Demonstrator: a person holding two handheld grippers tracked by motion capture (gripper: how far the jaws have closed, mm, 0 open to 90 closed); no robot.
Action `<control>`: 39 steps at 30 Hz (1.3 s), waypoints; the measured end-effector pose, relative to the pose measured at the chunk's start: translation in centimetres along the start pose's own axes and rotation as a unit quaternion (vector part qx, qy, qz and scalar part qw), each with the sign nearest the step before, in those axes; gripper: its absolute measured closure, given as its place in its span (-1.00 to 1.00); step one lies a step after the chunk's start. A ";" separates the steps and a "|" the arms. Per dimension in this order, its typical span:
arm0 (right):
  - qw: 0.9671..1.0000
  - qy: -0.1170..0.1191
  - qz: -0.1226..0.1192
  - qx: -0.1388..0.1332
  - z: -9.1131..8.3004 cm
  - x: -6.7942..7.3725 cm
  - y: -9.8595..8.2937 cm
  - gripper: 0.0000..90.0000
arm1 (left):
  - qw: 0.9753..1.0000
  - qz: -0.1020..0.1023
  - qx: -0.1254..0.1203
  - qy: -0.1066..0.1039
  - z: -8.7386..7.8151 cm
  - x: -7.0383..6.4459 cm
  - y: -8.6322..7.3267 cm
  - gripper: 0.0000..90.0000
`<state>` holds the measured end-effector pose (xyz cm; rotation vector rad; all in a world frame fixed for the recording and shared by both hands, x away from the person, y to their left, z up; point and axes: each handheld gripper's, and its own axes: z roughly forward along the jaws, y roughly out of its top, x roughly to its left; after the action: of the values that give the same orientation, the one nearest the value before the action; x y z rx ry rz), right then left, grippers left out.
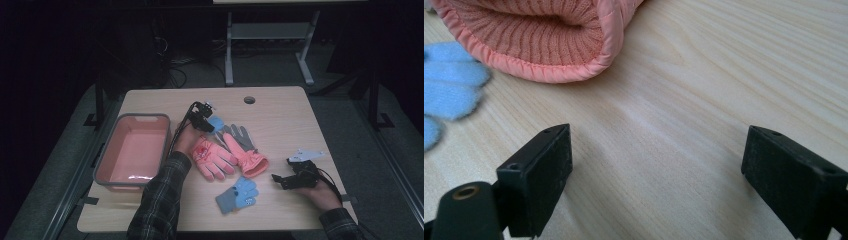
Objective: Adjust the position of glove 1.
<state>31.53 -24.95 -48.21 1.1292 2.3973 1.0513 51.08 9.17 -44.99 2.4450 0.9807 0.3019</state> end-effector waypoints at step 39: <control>1.000 0.000 0.000 0.000 0.0 0.0 0.0 -0.73 | 0.994 -0.003 -0.098 -0.054 -12.7 -1.9 0.4 0.99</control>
<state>31.52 -24.94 -48.21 1.1301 2.3968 1.0505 45.26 12.13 -33.89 2.2554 0.8696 0.2473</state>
